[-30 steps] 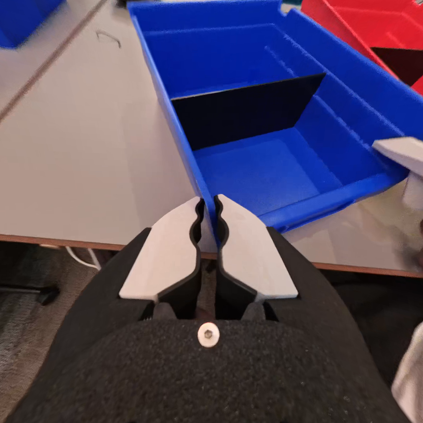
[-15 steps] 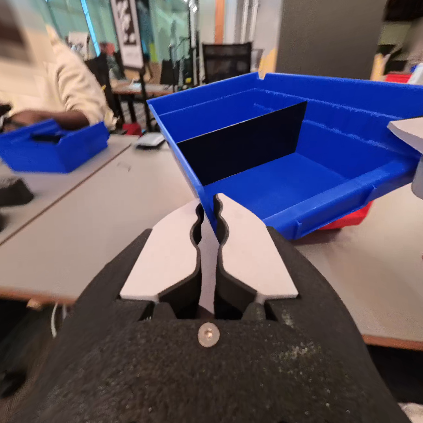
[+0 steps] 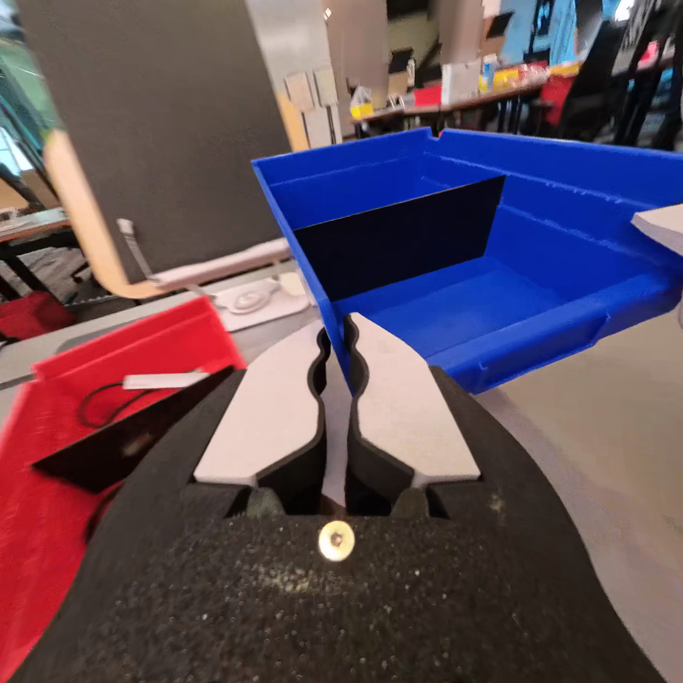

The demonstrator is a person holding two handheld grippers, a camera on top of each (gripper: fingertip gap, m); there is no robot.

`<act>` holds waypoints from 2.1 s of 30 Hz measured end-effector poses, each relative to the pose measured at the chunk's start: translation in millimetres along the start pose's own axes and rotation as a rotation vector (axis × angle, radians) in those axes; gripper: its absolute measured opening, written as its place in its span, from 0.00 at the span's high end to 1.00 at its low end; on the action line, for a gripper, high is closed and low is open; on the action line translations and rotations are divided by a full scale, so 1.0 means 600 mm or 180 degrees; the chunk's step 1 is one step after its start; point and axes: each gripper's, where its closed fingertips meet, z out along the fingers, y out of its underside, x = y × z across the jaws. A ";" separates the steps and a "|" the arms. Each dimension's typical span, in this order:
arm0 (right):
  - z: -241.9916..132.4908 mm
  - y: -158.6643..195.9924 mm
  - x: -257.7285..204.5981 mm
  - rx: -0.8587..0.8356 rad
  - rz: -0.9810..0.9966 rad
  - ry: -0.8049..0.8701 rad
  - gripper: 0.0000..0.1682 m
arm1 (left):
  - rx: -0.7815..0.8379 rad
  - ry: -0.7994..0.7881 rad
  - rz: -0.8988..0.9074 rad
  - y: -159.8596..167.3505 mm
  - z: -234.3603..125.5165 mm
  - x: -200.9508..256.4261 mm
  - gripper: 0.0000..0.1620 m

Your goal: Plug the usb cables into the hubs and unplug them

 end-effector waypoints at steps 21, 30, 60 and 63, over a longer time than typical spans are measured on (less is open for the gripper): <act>0.053 0.188 0.134 -0.1230 0.0218 -0.0055 0.98 | -0.0913 0.1301 -0.0233 0.153 0.059 0.180 0.86; -0.007 -0.001 -0.050 0.0133 -0.0345 -0.0589 0.83 | -0.0340 0.0166 -0.0289 0.147 -0.130 -0.202 0.84; -0.043 0.217 -0.841 -0.0759 -0.0799 -0.1333 0.94 | -0.0914 -0.0628 -0.0590 0.349 -0.201 -0.738 0.99; -0.039 0.221 -0.869 -0.0839 -0.0656 -0.1395 0.94 | -0.0937 -0.0587 -0.0856 0.381 -0.204 -0.764 0.99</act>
